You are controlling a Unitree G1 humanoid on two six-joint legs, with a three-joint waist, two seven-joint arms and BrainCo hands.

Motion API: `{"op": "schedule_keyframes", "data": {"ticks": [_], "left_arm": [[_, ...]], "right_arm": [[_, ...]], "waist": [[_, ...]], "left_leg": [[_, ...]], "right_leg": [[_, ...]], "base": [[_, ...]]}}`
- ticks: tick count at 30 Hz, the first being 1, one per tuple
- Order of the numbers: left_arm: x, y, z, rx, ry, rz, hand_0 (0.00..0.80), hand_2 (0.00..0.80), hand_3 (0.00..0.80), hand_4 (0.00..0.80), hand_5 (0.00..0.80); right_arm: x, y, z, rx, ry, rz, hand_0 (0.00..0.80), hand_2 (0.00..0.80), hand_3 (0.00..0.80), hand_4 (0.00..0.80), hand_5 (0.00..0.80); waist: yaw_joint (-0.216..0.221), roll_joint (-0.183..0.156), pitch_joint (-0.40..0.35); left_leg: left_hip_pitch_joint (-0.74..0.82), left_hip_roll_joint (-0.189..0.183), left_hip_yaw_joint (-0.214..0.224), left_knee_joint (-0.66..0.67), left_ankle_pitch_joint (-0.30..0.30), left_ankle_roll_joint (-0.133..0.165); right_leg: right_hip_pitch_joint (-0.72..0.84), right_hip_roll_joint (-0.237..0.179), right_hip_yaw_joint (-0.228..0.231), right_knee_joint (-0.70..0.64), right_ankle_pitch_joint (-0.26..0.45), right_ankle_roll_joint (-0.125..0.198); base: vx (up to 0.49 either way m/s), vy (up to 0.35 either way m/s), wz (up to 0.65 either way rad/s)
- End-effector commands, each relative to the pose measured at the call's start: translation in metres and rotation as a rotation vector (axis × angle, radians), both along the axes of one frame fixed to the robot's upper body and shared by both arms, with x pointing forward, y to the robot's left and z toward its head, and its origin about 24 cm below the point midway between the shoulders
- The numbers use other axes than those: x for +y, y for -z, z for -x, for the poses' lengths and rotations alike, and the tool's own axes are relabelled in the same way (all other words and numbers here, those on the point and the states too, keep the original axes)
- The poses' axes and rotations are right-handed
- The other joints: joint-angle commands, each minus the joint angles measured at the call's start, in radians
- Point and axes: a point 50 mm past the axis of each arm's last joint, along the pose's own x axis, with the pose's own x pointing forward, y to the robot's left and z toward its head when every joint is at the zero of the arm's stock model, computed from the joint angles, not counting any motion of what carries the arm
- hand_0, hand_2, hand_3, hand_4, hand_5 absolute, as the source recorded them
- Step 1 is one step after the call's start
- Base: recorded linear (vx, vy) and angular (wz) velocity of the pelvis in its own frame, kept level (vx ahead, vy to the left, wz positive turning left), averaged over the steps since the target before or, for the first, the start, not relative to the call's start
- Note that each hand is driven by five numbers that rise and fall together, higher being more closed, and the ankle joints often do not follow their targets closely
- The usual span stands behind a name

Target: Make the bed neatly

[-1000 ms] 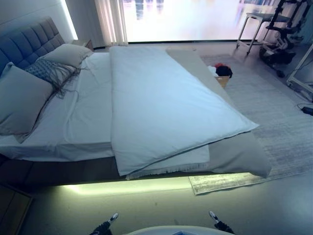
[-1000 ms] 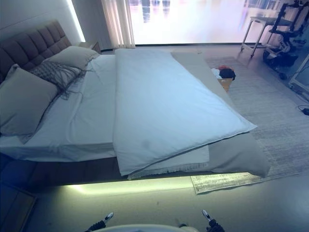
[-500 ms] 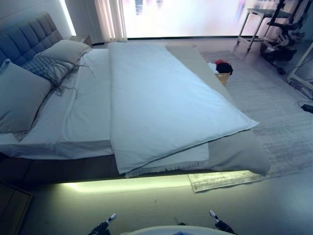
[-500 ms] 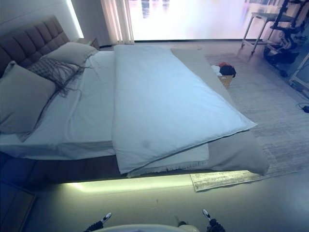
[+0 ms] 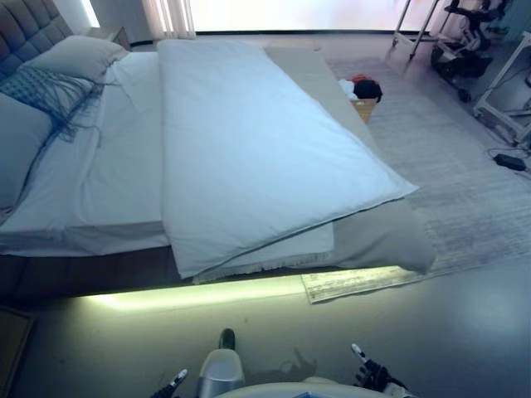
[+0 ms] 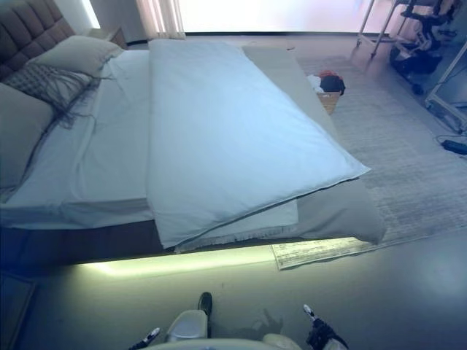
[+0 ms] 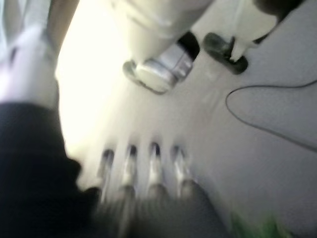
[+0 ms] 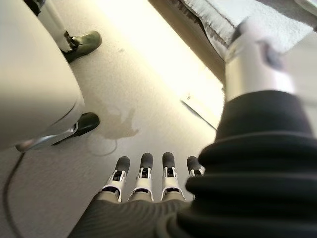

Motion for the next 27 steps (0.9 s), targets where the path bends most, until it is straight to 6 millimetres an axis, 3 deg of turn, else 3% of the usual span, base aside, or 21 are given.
{"op": "schedule_keyframes", "data": {"ticks": [1,5,11,16,19,20,21,22,23,24,26,27], "left_arm": [[0.003,-0.001,-0.006,-0.023,0.042,-0.016,0.000,0.000,0.000,0.000,0.000],[0.003,-0.003,-0.022,-0.067,0.075,-0.026,0.000,0.000,0.000,0.000,0.000],[-0.002,-0.005,-0.038,-0.114,0.103,-0.024,0.000,0.000,0.000,0.000,0.000],[-0.001,-0.006,-0.041,-0.111,0.107,-0.028,0.000,0.000,0.000,0.000,0.000],[0.000,-0.006,-0.044,-0.122,0.111,-0.021,0.000,0.000,0.000,0.000,0.000],[0.001,-0.007,-0.046,-0.125,0.121,-0.022,0.000,0.000,0.000,0.000,0.000],[0.002,-0.008,-0.049,-0.129,0.134,-0.027,0.000,0.000,0.000,0.000,0.000],[0.004,-0.009,-0.051,-0.134,0.144,-0.035,0.000,0.000,0.000,0.000,0.000],[0.005,-0.009,-0.052,-0.136,0.149,-0.039,0.000,0.000,0.000,0.000,0.000],[0.007,-0.010,-0.053,-0.138,0.158,-0.045,0.000,0.000,0.000,0.000,0.000],[0.011,-0.012,-0.056,-0.140,0.172,-0.051,0.000,0.000,0.000,0.000,0.000],[0.013,-0.013,-0.060,-0.150,0.194,-0.059,0.000,0.000,0.000,0.000,0.000]], "right_arm": [[-0.013,-0.003,0.000,-0.037,-0.032,0.027,0.000,0.000,0.000,0.000,0.000],[-0.004,-0.002,-0.004,-0.061,-0.075,-0.008,0.000,0.000,0.000,0.000,0.000],[0.001,-0.006,-0.028,-0.157,-0.112,-0.031,0.000,0.000,0.000,0.000,0.000],[0.002,-0.009,-0.038,-0.203,-0.109,-0.036,0.000,0.000,0.000,0.000,0.000],[0.000,-0.009,-0.038,-0.190,-0.090,-0.013,0.000,0.000,0.000,0.000,0.000],[0.000,-0.009,-0.036,-0.181,-0.074,-0.009,0.000,0.000,0.000,0.000,0.000],[0.000,-0.008,-0.034,-0.174,-0.061,-0.009,0.000,0.000,0.000,0.000,0.000],[0.000,-0.007,-0.031,-0.170,-0.055,-0.010,0.000,0.000,0.000,0.000,0.000],[-0.001,-0.007,-0.030,-0.168,-0.053,-0.008,0.000,0.000,0.000,0.000,0.000],[-0.002,-0.007,-0.029,-0.167,-0.055,-0.006,0.000,0.000,0.000,0.000,0.000],[-0.006,-0.008,-0.029,-0.176,-0.037,0.001,0.000,0.000,0.000,0.000,0.000],[-0.008,-0.009,-0.031,-0.199,-0.011,0.000,0.000,0.000,0.000,0.000,0.000]], "waist": [[-0.022,0.023,-0.043],[-0.014,0.018,-0.063],[0.013,0.004,-0.060],[0.002,-0.014,-0.056],[0.000,-0.024,-0.060],[0.002,-0.032,-0.067],[0.001,-0.042,-0.074],[-0.011,-0.049,-0.074],[-0.017,-0.043,-0.075],[-0.033,-0.037,-0.069],[-0.064,-0.026,-0.053],[-0.079,-0.015,-0.039]], "left_leg": [[-0.078,-0.003,0.017,-0.014,0.101,-0.002],[-0.074,-0.022,0.015,-0.030,0.091,0.016],[-0.135,-0.020,0.011,0.003,0.088,0.011],[-0.196,0.007,0.091,0.164,0.045,0.018],[-0.216,0.001,0.102,0.225,0.006,0.043],[-0.208,-0.009,0.110,0.223,-0.007,0.059],[-0.189,-0.021,0.119,0.207,-0.019,0.077],[-0.144,-0.041,0.128,0.180,-0.036,0.101],[-0.119,-0.040,0.130,0.162,-0.038,0.107],[-0.070,-0.045,0.130,0.135,-0.043,0.113],[-0.002,-0.050,0.115,0.092,-0.050,0.115],[0.039,-0.052,0.093,0.059,-0.052,0.108]], "right_leg": [[0.145,-0.111,-0.030,-0.041,0.044,0.119],[0.155,-0.128,-0.045,-0.076,0.055,0.130],[0.143,-0.148,-0.061,-0.109,0.072,0.139],[0.138,-0.174,-0.083,-0.079,0.058,0.153],[0.143,-0.198,-0.075,-0.028,0.037,0.173],[0.148,-0.206,-0.082,0.000,0.048,0.189],[0.130,-0.231,-0.096,0.071,0.106,0.215],[0.054,-0.281,-0.108,0.215,0.205,0.245],[0.002,-0.289,-0.104,0.270,0.252,0.248],[-0.079,-0.293,-0.096,0.338,0.290,0.245],[-0.185,-0.258,-0.096,0.350,0.274,0.227],[-0.252,-0.215,-0.109,0.298,0.248,0.203]], "base": [[0.244,0.141,0.03],[0.154,0.084,-0.07],[0.061,0.047,-0.05],[0.082,0.093,-0.07],[0.147,0.147,0.18],[0.192,0.140,0.11],[0.210,0.158,0.10],[0.201,0.159,0.08],[0.240,0.177,0.07],[0.293,0.148,0.00],[0.273,0.059,0.17],[0.170,-0.104,0.54]]}}
